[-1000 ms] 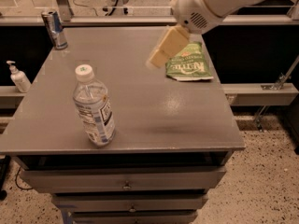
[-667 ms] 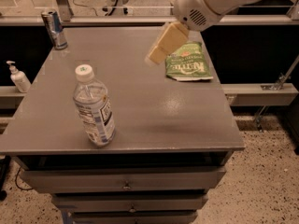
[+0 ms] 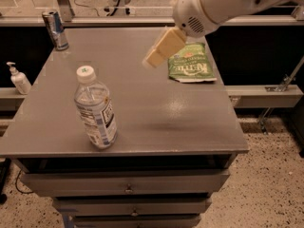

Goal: Move redbull can near green jalapeno chip bag

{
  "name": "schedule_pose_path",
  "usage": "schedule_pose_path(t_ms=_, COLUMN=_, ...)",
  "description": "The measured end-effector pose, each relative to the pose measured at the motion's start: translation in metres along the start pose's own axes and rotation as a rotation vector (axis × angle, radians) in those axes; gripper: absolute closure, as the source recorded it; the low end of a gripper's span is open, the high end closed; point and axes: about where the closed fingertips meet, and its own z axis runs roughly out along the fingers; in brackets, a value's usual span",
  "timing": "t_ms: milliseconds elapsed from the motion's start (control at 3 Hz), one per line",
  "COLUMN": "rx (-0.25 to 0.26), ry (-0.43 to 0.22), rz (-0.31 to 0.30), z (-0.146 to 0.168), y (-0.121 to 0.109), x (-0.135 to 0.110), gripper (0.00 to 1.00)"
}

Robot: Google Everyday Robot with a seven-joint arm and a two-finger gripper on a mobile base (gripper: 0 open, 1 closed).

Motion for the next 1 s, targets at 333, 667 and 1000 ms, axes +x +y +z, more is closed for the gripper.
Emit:
schedule_pose_path(t_ms=333, rx=-0.004, ry=-0.107, rz=0.060, z=0.054, y=0.002, x=-0.002, gripper=0.00)
schedule_pose_path(t_ms=667, rx=0.028, ry=-0.232, rz=0.116, z=0.102, y=-0.013, x=-0.018, gripper=0.00)
schedule_pose_path(t_ms=1000, rx=0.034, ry=-0.369, rz=0.181, z=0.144, y=-0.032, x=-0.046, gripper=0.00)
